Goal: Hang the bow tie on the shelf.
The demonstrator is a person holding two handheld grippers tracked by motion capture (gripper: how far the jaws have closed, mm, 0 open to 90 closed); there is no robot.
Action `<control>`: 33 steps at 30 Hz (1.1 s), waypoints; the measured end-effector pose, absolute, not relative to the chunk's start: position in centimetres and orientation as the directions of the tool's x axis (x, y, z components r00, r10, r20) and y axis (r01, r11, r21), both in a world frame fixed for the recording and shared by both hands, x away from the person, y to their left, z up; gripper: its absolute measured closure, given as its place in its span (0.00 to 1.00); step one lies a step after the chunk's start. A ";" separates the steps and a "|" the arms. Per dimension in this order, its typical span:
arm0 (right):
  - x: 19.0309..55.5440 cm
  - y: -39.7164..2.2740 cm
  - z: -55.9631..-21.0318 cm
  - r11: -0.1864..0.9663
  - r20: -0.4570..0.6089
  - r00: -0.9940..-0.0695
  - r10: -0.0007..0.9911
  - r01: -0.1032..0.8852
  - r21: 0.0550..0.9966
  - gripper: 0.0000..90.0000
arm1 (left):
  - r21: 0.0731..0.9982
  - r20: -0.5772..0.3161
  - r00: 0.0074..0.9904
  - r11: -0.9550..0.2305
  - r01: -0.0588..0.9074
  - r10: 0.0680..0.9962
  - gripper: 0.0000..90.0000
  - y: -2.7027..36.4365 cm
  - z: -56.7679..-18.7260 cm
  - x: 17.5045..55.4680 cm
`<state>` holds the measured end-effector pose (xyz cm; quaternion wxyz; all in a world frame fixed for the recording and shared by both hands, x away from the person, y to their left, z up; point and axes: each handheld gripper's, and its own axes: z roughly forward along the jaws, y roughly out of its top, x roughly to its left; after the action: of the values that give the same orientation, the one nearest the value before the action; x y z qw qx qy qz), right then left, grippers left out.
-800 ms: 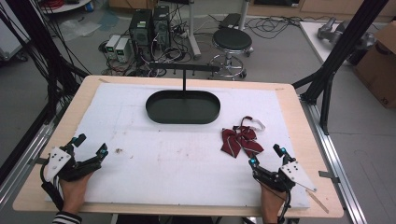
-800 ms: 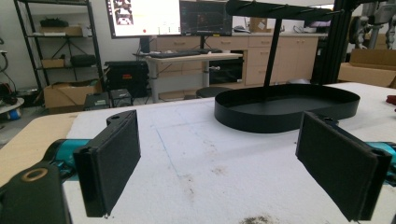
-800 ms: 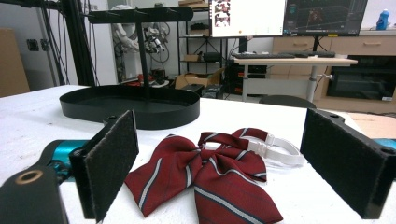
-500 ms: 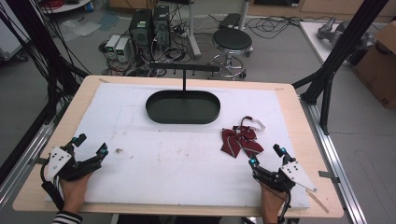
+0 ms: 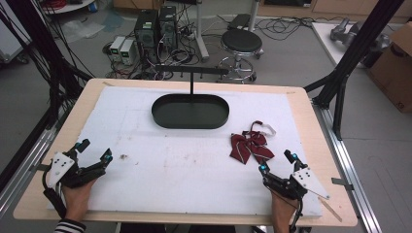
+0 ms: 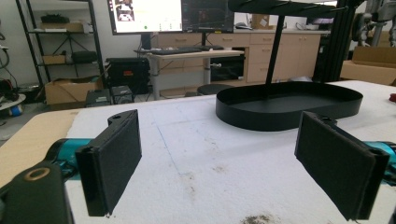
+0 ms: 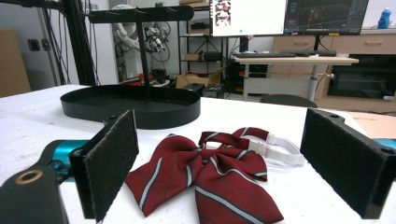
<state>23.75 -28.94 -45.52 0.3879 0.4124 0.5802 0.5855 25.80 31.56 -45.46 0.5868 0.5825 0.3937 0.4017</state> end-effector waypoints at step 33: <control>25.2 -28.9 -42.3 0.080 -0.035 -0.384 0.923 0.102 0.992 0.12 | 1.000 -0.017 0.407 0.022 -0.008 0.913 0.16 31.4 -45.4 26.4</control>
<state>25.17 -28.86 -42.28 0.3779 0.4066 0.6301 0.5430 26.42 31.37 -45.40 0.6009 0.5851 0.3870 0.3831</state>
